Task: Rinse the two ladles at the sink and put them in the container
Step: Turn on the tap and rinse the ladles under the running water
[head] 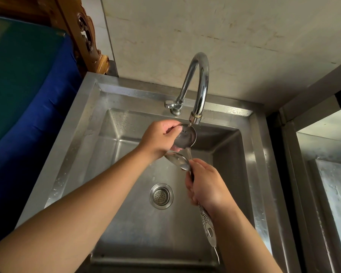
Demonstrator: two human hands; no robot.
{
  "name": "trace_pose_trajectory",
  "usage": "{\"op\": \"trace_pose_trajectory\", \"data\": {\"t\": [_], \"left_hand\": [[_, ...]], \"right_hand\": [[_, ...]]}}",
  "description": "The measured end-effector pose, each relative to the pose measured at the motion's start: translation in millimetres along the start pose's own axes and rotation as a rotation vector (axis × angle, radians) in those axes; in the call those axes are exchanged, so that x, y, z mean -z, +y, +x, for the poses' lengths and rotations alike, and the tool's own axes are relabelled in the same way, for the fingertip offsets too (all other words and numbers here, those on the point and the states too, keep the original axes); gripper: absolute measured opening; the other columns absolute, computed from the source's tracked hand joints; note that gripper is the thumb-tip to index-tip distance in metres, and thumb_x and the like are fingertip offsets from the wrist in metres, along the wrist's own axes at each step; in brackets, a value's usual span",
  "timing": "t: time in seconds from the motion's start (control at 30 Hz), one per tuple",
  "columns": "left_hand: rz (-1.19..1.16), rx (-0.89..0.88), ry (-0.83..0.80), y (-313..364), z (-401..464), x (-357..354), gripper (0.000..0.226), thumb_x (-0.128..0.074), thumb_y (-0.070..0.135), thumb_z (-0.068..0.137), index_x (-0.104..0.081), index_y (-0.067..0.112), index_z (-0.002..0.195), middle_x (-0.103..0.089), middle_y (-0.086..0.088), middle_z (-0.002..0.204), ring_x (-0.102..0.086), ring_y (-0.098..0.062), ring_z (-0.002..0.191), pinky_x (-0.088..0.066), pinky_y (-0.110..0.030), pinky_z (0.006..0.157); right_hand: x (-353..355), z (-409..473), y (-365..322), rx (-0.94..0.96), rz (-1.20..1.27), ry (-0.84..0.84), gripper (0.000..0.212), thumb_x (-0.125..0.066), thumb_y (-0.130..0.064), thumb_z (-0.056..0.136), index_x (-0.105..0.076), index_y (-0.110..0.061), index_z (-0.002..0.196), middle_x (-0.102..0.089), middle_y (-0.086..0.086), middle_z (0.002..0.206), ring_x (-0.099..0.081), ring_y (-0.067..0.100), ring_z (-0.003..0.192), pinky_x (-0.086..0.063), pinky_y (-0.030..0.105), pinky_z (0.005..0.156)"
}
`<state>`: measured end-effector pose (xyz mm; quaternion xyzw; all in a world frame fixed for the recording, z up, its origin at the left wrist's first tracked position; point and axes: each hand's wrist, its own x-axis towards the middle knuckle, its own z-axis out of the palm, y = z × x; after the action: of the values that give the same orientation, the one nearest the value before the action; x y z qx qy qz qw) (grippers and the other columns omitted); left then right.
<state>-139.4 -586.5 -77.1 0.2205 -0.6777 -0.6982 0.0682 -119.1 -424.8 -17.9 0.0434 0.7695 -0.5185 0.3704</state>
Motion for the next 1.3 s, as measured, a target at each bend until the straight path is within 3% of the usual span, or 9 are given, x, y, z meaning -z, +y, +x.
{"op": "trace_pose_trajectory", "data": {"t": [0.1, 0.23, 0.5, 0.6, 0.8, 0.97, 1.07, 1.2, 1.3], "left_hand": [[-0.165, 0.082, -0.096, 4, -6, 5, 0.039, -0.053, -0.008, 0.095, -0.071, 0.023, 0.109, -0.071, -0.01, 0.092, -0.065, -0.02, 0.075, -0.063, -0.028, 0.065], [-0.256, 0.124, -0.209, 7, -12, 10, 0.054, -0.054, -0.019, 0.089, -0.061, 0.018, 0.129, -0.07, -0.009, 0.105, -0.068, -0.012, 0.082, -0.059, -0.025, 0.074], [-0.385, 0.184, -0.164, 2, -13, 4, 0.056, -0.064, -0.022, 0.08, -0.069, 0.02, 0.117, -0.069, -0.001, 0.076, -0.06, -0.011, 0.058, -0.049, -0.018, 0.055], [-0.326, 0.176, -0.096, 1, -12, -2, 0.053, -0.073, -0.015, 0.078, -0.069, 0.014, 0.121, -0.068, -0.003, 0.079, -0.06, -0.01, 0.055, -0.05, -0.019, 0.054], [0.022, 0.043, 0.06, 4, -4, -11, 0.034, -0.09, 0.015, 0.067, -0.075, 0.029, 0.094, -0.076, 0.008, 0.079, -0.071, -0.008, 0.065, -0.054, -0.023, 0.053], [0.188, -0.094, 0.125, 9, 4, -14, 0.011, -0.079, 0.032, 0.082, -0.081, 0.025, 0.091, -0.07, 0.016, 0.061, -0.065, -0.006, 0.047, -0.052, -0.022, 0.039], [0.067, -0.045, 0.114, 10, 6, -11, 0.014, -0.068, 0.023, 0.092, -0.079, 0.031, 0.094, -0.075, 0.012, 0.073, -0.068, -0.011, 0.051, -0.058, -0.025, 0.044], [-0.054, 0.014, 0.0, 8, 5, -3, 0.031, -0.056, 0.009, 0.099, -0.071, 0.021, 0.122, -0.073, -0.002, 0.094, -0.068, -0.016, 0.071, -0.064, -0.033, 0.064], [-0.214, 0.081, -0.154, 9, -1, 2, 0.051, -0.047, -0.012, 0.093, -0.066, 0.022, 0.127, -0.076, 0.004, 0.092, -0.07, -0.01, 0.077, -0.062, -0.028, 0.072]], "right_hand": [[1, 2, 1, -0.024, 0.037, -0.013, 0.022, -0.041, -0.015, 0.09, -0.052, 0.002, 0.082, -0.041, 0.004, 0.048, -0.03, 0.018, 0.035, -0.025, 0.024, 0.04], [-1, 3, 4, -0.017, 0.056, -0.015, 0.024, -0.039, -0.015, 0.089, -0.052, 0.006, 0.093, -0.037, 0.008, 0.052, -0.029, 0.017, 0.036, -0.022, 0.027, 0.043], [-6, 4, 10, -0.022, 0.13, -0.015, 0.026, -0.04, -0.021, 0.093, -0.05, 0.001, 0.086, -0.039, 0.006, 0.051, -0.028, 0.017, 0.035, -0.023, 0.023, 0.039], [-8, 4, 11, -0.036, 0.131, -0.009, 0.024, -0.041, -0.021, 0.091, -0.051, -0.001, 0.083, -0.039, 0.006, 0.053, -0.03, 0.016, 0.034, -0.024, 0.022, 0.038], [-10, 4, 12, -0.042, 0.124, 0.008, 0.028, -0.041, -0.021, 0.098, -0.056, -0.016, 0.075, -0.039, 0.007, 0.058, -0.033, 0.013, 0.035, -0.025, 0.021, 0.037], [-9, 5, 9, -0.066, 0.201, -0.009, 0.028, -0.04, -0.021, 0.1, -0.058, -0.015, 0.079, -0.037, 0.002, 0.051, -0.033, 0.01, 0.031, -0.023, 0.018, 0.038], [-5, 8, 8, -0.045, 0.267, -0.034, 0.027, -0.038, -0.021, 0.1, -0.055, -0.002, 0.09, -0.036, -0.001, 0.045, -0.03, 0.01, 0.029, -0.024, 0.016, 0.038], [-2, 13, 8, -0.032, 0.311, -0.06, 0.03, -0.037, -0.019, 0.101, -0.053, 0.005, 0.098, -0.035, -0.001, 0.041, -0.028, 0.012, 0.029, -0.023, 0.018, 0.04], [-2, 13, 11, -0.026, 0.339, -0.08, 0.032, -0.035, -0.019, 0.102, -0.052, 0.008, 0.098, -0.034, 0.0, 0.04, -0.025, 0.014, 0.03, -0.018, 0.021, 0.041]]}}
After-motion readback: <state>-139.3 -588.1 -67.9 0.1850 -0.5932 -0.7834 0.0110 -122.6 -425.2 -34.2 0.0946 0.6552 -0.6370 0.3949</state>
